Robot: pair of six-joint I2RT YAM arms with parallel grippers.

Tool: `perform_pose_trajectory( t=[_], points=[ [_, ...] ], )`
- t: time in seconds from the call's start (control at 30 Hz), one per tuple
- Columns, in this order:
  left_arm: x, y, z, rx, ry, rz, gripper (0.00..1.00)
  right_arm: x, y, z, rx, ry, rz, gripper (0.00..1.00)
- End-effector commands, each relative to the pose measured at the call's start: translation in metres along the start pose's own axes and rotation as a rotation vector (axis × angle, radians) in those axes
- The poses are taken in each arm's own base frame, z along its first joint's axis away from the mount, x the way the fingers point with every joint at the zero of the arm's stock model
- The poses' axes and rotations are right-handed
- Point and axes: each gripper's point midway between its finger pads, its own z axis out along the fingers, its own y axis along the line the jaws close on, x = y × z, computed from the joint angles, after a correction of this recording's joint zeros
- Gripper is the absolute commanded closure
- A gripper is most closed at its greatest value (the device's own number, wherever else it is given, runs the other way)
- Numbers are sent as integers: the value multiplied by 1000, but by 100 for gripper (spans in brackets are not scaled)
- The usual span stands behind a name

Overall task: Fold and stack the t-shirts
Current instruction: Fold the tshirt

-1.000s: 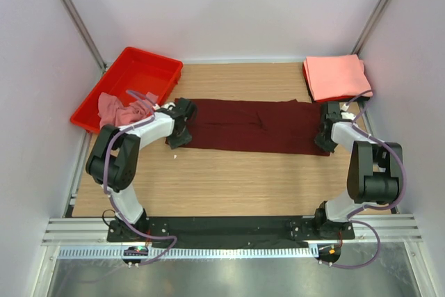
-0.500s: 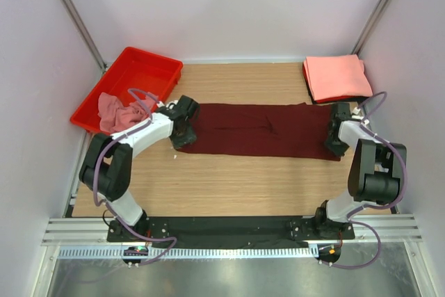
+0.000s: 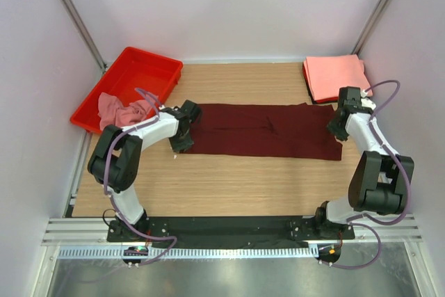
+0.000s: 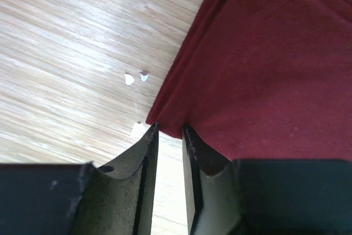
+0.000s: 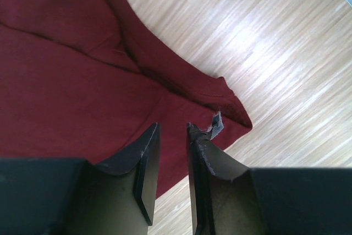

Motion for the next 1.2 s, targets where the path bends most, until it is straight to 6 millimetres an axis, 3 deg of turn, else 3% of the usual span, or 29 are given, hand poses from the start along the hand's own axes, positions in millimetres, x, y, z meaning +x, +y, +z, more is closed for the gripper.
perform_pose_trajectory(
  t=[0.0,0.27,0.4,0.47,0.57,0.63,0.7,0.77,0.87,0.97,1.17],
  points=[
    [-2,12,1,-56,-19,-3,76,-12,10,-16,-57,-24,13,68],
    [4,18,2,-73,-2,-20,77,-20,11,-20,-68,-54,-8,67],
    [4,31,-17,-81,-16,-42,75,-17,14,-28,-91,-34,-14,67],
    [-7,27,-37,-27,-55,-65,71,-16,17,-30,-110,-28,8,67],
    [-31,7,-67,87,-104,-84,66,-14,23,-28,-125,-9,41,68],
    [-47,-19,-80,190,-118,-61,65,-13,26,-24,-130,1,53,67],
    [-57,-38,-83,249,-130,-39,63,-11,30,-20,-135,11,66,67],
    [-63,-58,-78,281,-108,12,64,-8,34,-16,-148,7,62,67],
    [-67,-68,-65,261,-86,63,66,-7,34,-13,-137,14,44,67],
    [-64,-65,-56,234,-83,76,65,-11,30,-14,-114,0,24,67],
    [-27,-51,-22,189,6,76,67,-12,33,-22,-131,20,34,65]
  ],
)
